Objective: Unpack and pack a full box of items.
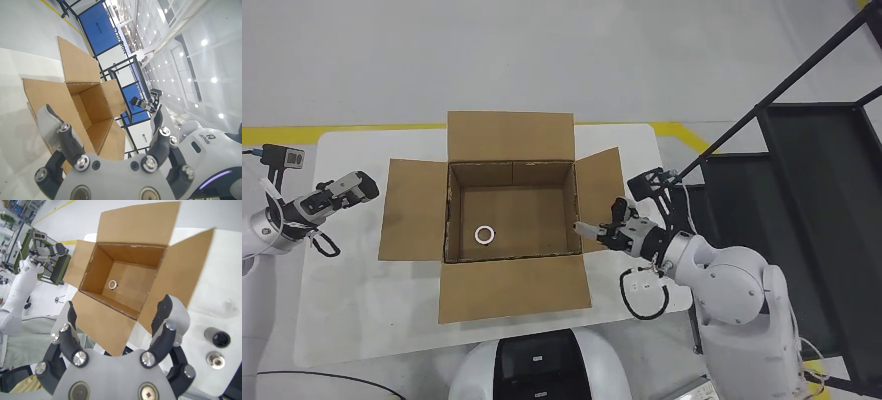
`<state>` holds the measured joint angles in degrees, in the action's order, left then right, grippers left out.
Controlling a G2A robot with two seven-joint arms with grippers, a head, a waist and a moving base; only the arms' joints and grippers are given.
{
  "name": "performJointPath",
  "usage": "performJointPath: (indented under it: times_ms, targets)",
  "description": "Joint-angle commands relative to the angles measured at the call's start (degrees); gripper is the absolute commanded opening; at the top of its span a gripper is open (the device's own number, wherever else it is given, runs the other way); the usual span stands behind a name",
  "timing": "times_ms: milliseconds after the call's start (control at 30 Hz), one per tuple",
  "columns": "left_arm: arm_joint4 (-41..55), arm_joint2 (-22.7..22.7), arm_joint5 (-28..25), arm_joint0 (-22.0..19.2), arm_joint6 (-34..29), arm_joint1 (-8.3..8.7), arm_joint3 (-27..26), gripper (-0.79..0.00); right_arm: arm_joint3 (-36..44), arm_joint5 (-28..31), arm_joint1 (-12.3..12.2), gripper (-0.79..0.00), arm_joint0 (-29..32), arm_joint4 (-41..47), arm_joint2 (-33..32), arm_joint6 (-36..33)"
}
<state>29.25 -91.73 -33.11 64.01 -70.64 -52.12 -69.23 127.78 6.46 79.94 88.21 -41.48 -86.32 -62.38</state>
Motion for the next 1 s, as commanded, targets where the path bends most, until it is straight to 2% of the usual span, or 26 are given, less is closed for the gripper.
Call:
performJointPath:
  times_ms: [0, 267, 500, 600, 967]
  targets:
    - [0.0, 0.0, 0.0, 0.0, 0.0, 0.00, 0.0, 0.000, -4.1, 1.2, 0.1, 0.000, -4.9, -0.8, 4.6, -0.3]
    - [0.0, 0.0, 0.0, 0.0, 0.0, 0.00, 0.0, 0.000, -24.6, 2.2, 1.8, 0.000, -23.3, -4.4, 23.8, 0.4]
    - [0.0, 0.0, 0.0, 0.0, 0.0, 0.00, 0.0, 0.000, -37.6, 4.5, 3.6, 0.000, -32.1, -13.2, 35.6, 6.1]
    - [0.0, 0.0, 0.0, 0.0, 0.0, 0.00, 0.0, 0.000, -39.8, 5.1, 4.0, 0.000, -33.4, -14.9, 37.5, 9.2]
    - [0.0, 0.0, 0.0, 0.0, 0.0, 0.00, 0.0, 0.000, -39.8, 5.1, 4.0, 0.000, -33.4, -14.9, 37.5, 9.2]
